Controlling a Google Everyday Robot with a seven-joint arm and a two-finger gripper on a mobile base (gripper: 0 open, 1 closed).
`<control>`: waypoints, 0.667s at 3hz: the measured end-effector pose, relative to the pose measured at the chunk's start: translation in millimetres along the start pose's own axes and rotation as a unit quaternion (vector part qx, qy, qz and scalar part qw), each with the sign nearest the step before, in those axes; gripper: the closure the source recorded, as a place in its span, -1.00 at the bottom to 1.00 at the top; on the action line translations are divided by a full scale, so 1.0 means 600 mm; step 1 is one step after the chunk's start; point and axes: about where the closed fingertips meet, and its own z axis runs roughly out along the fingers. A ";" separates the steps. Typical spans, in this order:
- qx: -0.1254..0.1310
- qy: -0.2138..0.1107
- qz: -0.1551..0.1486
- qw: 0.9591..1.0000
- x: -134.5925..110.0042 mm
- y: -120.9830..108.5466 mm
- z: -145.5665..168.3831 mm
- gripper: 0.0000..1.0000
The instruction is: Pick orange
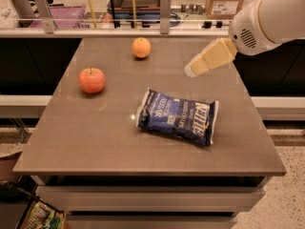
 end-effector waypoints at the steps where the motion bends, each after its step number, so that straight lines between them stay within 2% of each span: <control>1: -0.005 -0.012 0.022 1.000 -0.021 0.009 0.040 -1.00; 2: -0.006 -0.018 0.020 1.000 -0.026 -0.003 0.051 -1.00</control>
Offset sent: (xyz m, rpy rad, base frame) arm 0.0135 0.0165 -0.0078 0.0359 0.0051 -0.0104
